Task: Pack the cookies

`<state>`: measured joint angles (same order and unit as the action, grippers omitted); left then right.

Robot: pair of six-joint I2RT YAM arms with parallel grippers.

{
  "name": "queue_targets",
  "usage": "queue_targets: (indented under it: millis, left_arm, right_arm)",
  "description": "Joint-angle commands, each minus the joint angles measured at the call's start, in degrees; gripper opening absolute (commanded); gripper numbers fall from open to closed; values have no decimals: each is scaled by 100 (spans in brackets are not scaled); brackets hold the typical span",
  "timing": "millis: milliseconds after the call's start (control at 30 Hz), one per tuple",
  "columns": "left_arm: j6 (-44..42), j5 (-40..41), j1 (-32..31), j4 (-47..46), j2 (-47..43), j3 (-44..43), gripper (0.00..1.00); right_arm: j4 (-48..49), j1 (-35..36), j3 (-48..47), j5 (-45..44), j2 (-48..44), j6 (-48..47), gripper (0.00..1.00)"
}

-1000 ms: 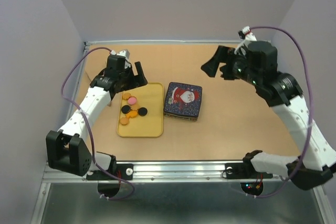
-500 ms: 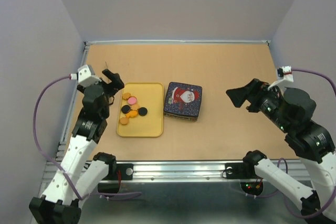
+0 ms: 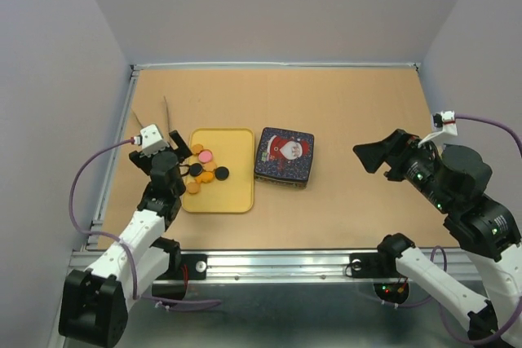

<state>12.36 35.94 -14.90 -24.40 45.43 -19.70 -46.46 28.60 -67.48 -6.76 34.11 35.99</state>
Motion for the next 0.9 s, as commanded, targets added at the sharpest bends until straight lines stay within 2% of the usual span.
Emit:
queue_targets:
  millis: [0,167,233,267,467,633,700,767,867]
  left_arm:
    - [-138,361,127,-1609,457,440,99]
    - [-294,10,381,-3208,1511,723,99]
    - [-487,-210,461,-3053,1932,503,99]
    - [-602,-358,479,-3558,2074,511,99]
    - [-1095,-1220,786,-4650,2874,231,99]
    - [-1210,-1484,1076,-4477,3453,-226,99]
    - [-1209,-1616,1147,-5001,3639,-140,99]
    - [-1385,-2038,1147,-4758,3631,-192,99]
    - [-1526,-2449,1164,-5669,3587,385,99]
  right_arm:
    - [58,23,60,254,78,101,100]
    - [-12,23,-28,281,245,136,100]
    - [-21,23,-63,298,342,145,100]
    - [-39,23,-115,281,377,163,100]
    - [-118,23,-134,71,360,295,100]
    - [-144,23,-107,-62,298,444,100]
    - [-144,32,-90,-123,281,523,100]
    - [-144,32,-54,-167,289,558,100]
    - [-144,32,-19,-167,316,585,100]
